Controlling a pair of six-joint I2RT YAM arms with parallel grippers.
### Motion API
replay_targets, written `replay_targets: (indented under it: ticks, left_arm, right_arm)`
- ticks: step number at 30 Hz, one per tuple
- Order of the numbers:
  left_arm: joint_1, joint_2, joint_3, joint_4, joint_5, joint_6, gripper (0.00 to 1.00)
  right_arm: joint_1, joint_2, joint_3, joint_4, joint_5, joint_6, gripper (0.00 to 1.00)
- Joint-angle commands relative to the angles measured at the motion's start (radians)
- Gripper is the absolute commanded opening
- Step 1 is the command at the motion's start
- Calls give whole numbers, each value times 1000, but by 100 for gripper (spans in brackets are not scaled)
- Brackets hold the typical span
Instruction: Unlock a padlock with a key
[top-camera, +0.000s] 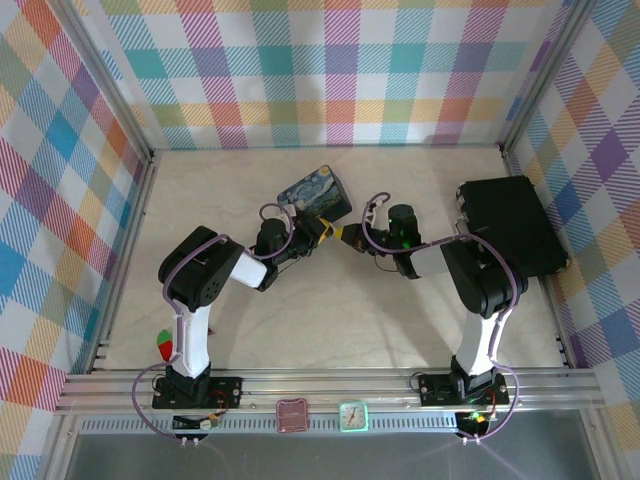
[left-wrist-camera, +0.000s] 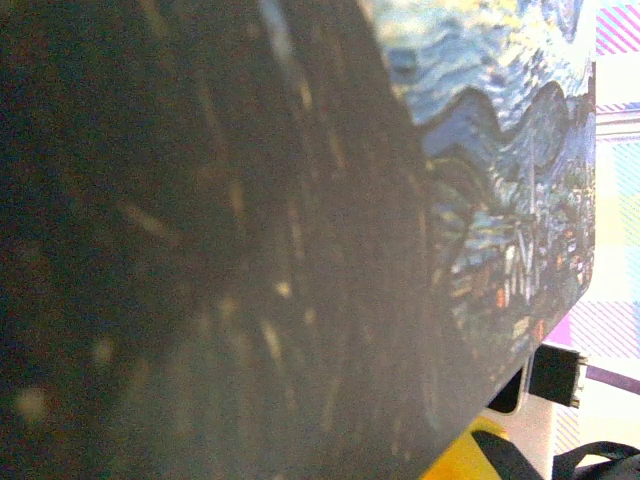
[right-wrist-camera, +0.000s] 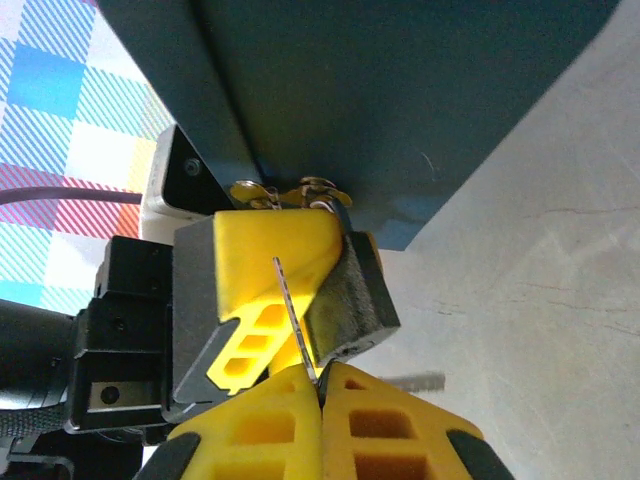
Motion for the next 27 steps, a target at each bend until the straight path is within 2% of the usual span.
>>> replay_targets:
  ticks: [1,10,16,27]
  left_arm:
    - [7,-18,-7,69,16,-38,0]
    - [13,15,-4,140,8,-93,0]
    - [13,16,-36,153,2,-94,0]
    - [13,16,-31,136,7,-77,0]
  right_arm:
    - [-5,-12,-29,10,-9,6,0]
    - [-5,-64,-116,-25,21,2,0]
    - [-3,-13,-73,29,-9,33,0]
    - [10,-14,-49,39,-18,39,0]
